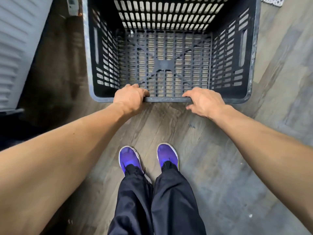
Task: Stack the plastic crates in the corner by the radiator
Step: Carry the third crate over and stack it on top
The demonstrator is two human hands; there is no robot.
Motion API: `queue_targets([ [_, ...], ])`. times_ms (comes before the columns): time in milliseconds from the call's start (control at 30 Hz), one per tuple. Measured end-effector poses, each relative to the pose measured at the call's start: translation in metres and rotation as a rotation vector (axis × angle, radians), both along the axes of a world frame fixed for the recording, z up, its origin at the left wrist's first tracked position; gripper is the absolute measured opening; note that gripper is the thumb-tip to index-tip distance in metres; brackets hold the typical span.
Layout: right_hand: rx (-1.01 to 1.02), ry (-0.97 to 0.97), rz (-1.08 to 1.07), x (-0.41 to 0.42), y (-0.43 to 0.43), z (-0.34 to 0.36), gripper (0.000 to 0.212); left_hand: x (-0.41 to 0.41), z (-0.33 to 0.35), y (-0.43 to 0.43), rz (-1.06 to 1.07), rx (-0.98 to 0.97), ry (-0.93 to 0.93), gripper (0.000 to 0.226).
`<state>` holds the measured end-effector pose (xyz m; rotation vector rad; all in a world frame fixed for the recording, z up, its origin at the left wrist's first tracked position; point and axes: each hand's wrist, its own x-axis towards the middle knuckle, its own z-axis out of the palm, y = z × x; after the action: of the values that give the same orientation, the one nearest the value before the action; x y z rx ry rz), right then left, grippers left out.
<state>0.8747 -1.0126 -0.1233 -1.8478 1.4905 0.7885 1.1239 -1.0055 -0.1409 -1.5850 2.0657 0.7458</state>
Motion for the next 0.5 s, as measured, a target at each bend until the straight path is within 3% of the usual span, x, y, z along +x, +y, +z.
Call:
queue_targets([
  [300, -0.167, -0.046, 0.028, -0.011, 0.006, 0.012, 0.044, 0.005, 0.007, 0.002, -0.07, -0.088, 0.051, 0.028],
  [367, -0.243, -0.07, 0.047, -0.015, 0.003, 0.023, 0.04, 0.007, 0.017, 0.0, -0.11, -0.157, 0.086, 0.043],
  [500, -0.324, -0.078, 0.1, -0.017, -0.004, 0.048, 0.024, 0.011, 0.043, -0.004, -0.144, -0.301, 0.139, 0.05],
])
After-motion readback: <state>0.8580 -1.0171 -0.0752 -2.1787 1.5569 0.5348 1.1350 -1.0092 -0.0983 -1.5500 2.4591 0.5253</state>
